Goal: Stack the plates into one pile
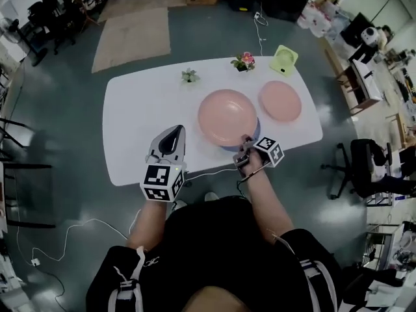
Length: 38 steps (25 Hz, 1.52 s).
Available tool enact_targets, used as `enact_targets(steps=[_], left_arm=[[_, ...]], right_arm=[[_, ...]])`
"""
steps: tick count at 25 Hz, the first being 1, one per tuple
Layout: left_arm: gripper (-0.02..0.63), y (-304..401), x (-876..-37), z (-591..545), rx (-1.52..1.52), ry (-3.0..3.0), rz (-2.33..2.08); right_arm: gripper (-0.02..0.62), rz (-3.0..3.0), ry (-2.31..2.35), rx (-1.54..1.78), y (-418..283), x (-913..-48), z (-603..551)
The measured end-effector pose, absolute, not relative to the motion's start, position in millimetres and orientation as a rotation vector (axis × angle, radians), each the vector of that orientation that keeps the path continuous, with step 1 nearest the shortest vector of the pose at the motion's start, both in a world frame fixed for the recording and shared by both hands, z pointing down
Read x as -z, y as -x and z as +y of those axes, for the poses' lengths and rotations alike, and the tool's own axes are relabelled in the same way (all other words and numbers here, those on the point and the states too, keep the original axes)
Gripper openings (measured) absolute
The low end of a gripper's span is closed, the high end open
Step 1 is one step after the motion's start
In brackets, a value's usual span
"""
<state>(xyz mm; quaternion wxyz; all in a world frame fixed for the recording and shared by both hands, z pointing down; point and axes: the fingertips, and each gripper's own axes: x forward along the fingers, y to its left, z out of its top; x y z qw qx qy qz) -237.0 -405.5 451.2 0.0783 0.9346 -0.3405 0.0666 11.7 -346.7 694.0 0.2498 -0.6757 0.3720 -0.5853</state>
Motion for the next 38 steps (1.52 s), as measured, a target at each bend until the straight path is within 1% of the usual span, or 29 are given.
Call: enact_targets(steps=[7,16,20,22,24,25,28,32,38], left_arm=[[0.012,197,-452,-391,-0.223,-2.833,-0.948],[0.012,180,-447,-383,-0.260,-2.842,-0.942],[0.012,180,-448,-379,-0.272,-2.839,-0.952],[0.012,179,-445,-379,-0.274,-2.839,-0.957],[0.012,178,-443,-379,-0.273,-2.840,-0.960],[0.012,178,-442,-379,-0.271,-2.841,-0.959],[0.012,173,-440,-376,-0.255,-2.843,-0.944],[0.012,164,-435,-373,-0.226,-2.842,-0.927],[0.012,152,-420,-371,-0.169,-2.875,-0.924]], right_arm=[[0.051,0.886,1.889,1.615,-47,-719,-308],[0.067,0.862,1.939,1.649,-64,-737,-300],[0.069,0.974,2.076,1.633,-70,-737,-304],[0.083,1.028,2.189,1.601,-74,-732,-303],[0.112,1.073,2.292,1.551,-78,-723,-300],[0.114,1.107,2.338,1.519,-81,-718,-300],[0.114,1.244,2.455,1.370,-92,-688,-306],[0.112,1.433,2.522,0.998,-103,-609,-326],[0.056,1.699,2.452,0.335,-70,-459,-336]])
